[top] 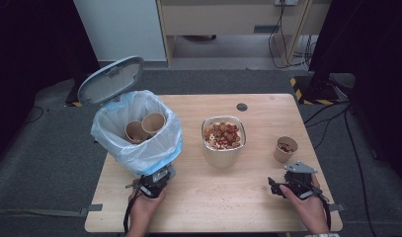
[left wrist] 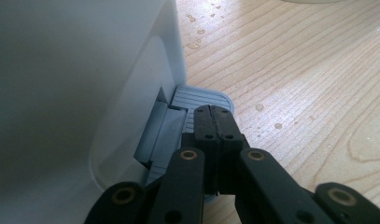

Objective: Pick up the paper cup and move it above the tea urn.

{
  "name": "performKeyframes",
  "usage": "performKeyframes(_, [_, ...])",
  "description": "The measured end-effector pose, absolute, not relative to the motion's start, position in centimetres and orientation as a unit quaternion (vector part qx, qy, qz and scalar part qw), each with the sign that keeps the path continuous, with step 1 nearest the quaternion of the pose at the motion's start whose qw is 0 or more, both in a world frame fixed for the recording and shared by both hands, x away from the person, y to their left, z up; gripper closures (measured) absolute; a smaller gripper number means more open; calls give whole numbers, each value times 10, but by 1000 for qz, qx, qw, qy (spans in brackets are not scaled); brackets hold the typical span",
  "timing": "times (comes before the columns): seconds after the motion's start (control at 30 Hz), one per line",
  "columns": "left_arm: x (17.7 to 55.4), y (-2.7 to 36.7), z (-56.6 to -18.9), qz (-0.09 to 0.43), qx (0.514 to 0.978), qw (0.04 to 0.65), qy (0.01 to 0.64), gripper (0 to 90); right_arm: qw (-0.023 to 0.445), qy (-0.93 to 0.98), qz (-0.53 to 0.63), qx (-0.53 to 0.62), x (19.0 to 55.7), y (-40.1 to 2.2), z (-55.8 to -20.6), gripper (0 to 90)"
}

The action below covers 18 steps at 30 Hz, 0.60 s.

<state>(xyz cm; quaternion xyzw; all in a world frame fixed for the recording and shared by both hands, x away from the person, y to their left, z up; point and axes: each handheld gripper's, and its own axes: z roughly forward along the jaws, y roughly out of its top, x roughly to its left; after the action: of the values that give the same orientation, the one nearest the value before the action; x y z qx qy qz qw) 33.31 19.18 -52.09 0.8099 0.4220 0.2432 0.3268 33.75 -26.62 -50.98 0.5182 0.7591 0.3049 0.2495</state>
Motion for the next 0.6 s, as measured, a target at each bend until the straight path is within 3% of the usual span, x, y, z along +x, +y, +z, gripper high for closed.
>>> performKeyframes(0.6, [333, 192, -521, 242, 810, 327, 422, 892, 269, 697, 339, 572, 366, -289, -510, 90])
